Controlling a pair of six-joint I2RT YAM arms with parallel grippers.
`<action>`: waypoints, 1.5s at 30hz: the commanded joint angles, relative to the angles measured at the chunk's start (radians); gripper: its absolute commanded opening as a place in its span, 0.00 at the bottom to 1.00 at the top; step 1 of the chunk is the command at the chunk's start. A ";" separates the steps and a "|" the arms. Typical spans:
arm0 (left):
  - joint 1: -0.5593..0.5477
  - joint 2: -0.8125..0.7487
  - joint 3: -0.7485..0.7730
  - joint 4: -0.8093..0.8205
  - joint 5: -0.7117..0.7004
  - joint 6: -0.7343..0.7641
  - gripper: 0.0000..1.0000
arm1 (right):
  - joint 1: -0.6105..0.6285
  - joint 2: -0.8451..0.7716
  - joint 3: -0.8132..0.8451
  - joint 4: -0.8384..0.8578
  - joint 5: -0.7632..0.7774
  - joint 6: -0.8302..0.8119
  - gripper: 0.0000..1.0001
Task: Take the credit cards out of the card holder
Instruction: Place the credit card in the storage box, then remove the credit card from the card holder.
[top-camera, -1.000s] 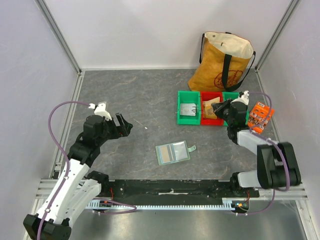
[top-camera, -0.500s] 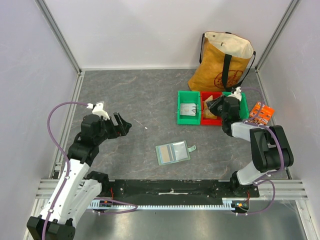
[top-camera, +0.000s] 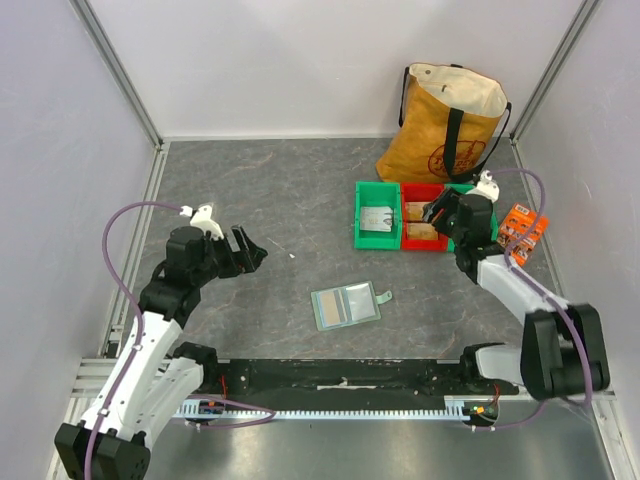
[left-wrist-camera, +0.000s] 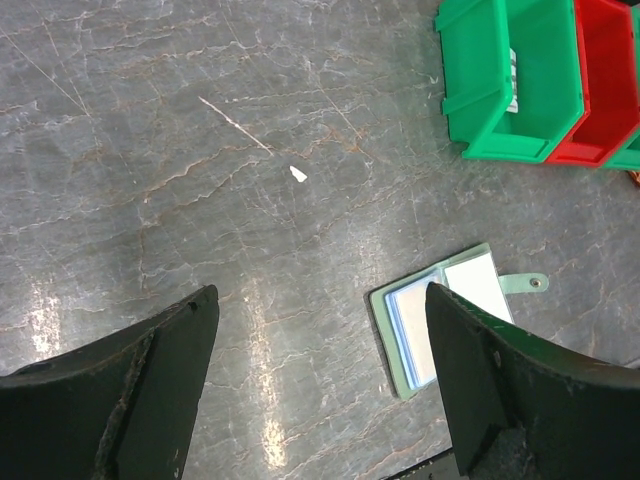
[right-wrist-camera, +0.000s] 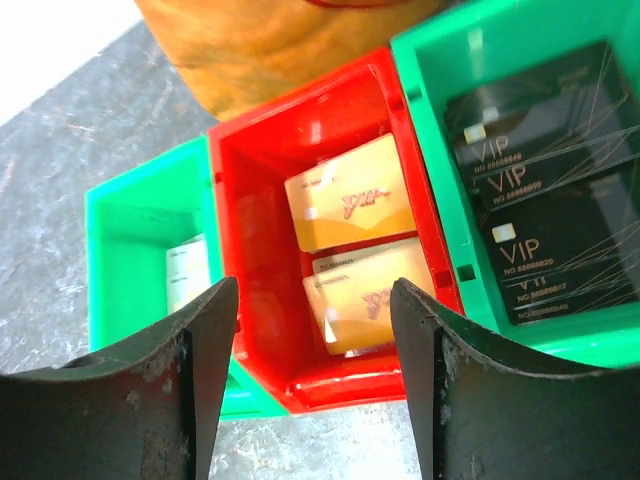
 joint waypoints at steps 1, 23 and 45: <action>0.007 0.015 -0.003 0.030 0.046 0.035 0.89 | 0.031 -0.159 0.007 -0.138 -0.003 -0.136 0.70; -0.256 0.068 -0.181 0.177 0.050 -0.256 0.86 | 0.838 -0.037 0.070 -0.334 -0.086 -0.204 0.66; -0.511 0.227 -0.289 0.316 -0.079 -0.399 0.72 | 1.054 0.289 0.204 -0.422 0.164 -0.204 0.60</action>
